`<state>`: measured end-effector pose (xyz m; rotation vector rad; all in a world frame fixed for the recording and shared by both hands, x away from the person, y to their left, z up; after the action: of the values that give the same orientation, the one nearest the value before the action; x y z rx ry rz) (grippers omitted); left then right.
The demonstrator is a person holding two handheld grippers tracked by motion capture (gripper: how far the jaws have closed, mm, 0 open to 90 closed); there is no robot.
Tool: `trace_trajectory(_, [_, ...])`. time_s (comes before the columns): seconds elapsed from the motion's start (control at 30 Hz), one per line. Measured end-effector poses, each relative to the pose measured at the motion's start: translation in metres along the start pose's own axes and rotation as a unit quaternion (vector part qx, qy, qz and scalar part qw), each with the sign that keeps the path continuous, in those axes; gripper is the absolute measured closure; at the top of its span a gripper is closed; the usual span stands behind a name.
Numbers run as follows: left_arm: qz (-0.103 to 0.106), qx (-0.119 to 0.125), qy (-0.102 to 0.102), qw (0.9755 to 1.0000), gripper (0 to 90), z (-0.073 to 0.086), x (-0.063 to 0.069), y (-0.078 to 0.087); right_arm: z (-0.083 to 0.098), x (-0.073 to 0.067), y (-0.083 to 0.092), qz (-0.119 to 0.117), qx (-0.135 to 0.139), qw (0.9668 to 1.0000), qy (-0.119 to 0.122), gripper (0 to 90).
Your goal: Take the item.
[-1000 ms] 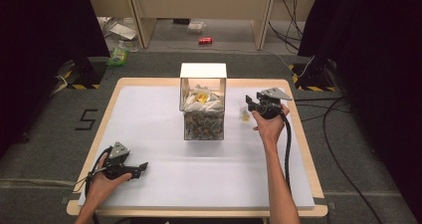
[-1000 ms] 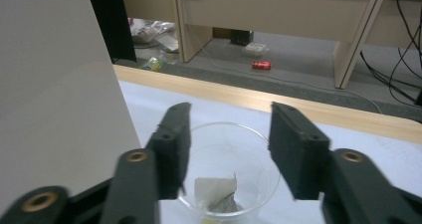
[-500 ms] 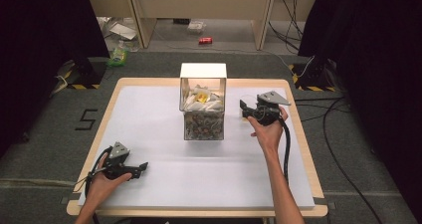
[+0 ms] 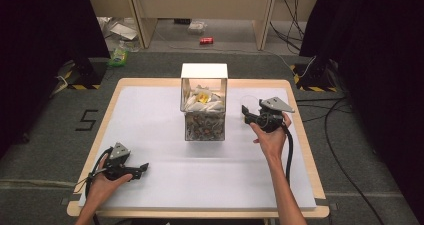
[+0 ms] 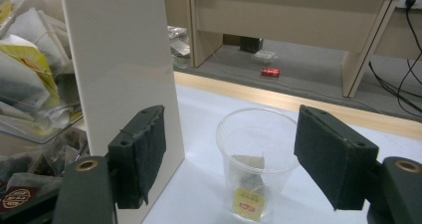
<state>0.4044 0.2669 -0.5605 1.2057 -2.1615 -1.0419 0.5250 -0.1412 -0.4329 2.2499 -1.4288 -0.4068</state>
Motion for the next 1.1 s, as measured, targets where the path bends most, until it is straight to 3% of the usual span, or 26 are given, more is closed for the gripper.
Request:
trace_trajectory(0.5, [0.001, 0.000, 0.002, 1.0000, 10.1, 0.000, 0.000, 0.000, 0.021, -0.001, 0.007, 0.000, -0.015, 0.9999, -0.007, 24.8])
trace_trajectory(1.1, [0.000, 0.000, 0.001, 1.0000, 10.0, 0.000, 0.000, 0.000, 0.037, -0.010, 0.024, -0.013, -0.019, 0.9997, 0.003, 22.5])
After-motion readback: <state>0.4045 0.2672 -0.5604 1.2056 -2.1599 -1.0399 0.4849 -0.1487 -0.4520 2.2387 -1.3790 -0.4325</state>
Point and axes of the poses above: each handheld gripper's, and its own axes: y roughly backward along the jaws, z roughly out of its underside, x roughly to its right, the point moved 8 cm from there along -y, roughly forward along the jaws, and after that the axes turned 11 degrees about -x, right-handed, at the moved point
